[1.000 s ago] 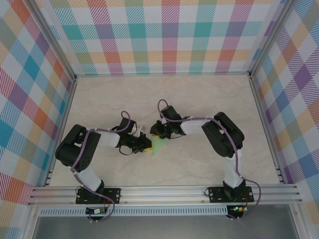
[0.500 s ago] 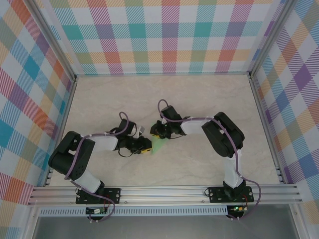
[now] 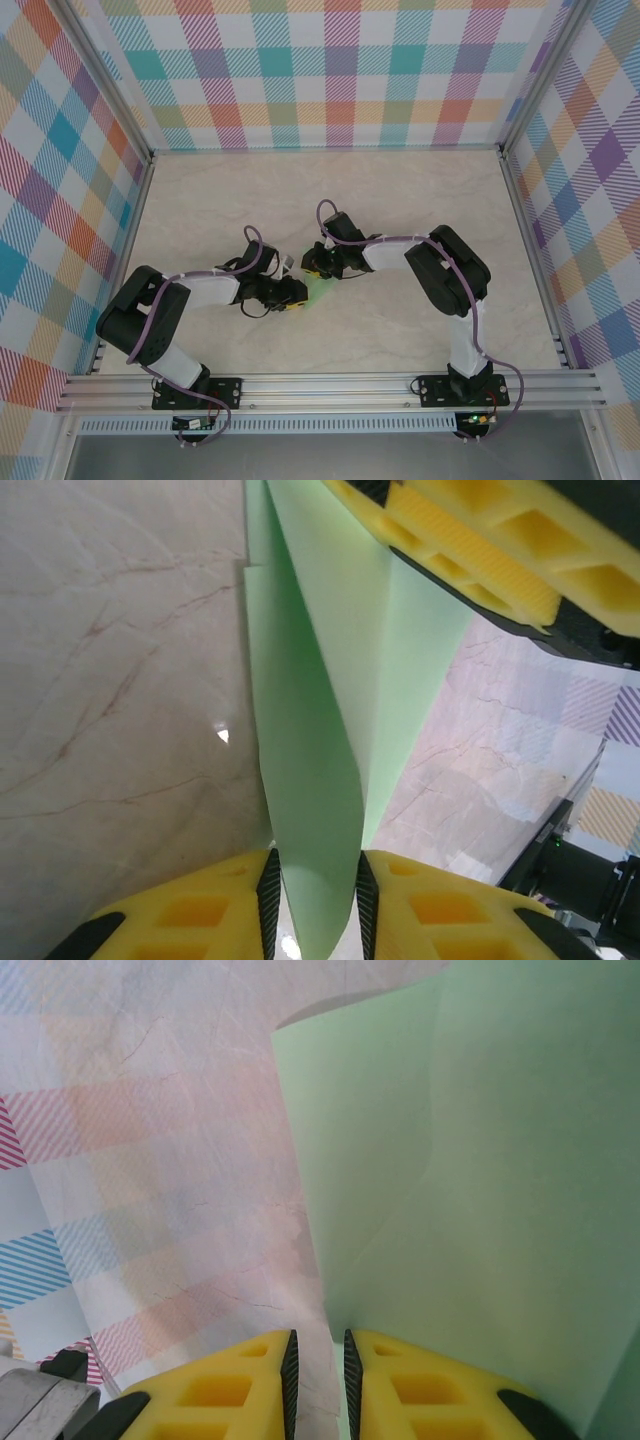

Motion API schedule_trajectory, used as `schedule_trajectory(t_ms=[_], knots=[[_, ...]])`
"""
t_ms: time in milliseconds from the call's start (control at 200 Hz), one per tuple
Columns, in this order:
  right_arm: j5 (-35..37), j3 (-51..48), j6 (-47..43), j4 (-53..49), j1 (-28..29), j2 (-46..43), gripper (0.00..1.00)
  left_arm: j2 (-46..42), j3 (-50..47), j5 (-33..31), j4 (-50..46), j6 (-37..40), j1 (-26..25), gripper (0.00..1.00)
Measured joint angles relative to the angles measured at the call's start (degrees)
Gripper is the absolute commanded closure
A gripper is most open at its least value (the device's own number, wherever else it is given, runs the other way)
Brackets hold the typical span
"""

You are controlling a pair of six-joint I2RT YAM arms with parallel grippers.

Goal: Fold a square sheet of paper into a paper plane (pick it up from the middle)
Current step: Fourth fold the wing at the center of the table.

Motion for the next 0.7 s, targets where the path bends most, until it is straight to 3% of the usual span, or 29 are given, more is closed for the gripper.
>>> schedule_trajectory(t_ms=[270,700], knots=[[0.0,-0.1,0.0,0.2,0.0,0.0,0.77,0.3,0.5,-1.0,-1.1,0.1,0.0,0.64],[-0.2,-0.3,0.0,0.4,-0.1,-0.1,0.77,-2.8,1.2,-2.7,-2.2,0.0,0.0,0.67]])
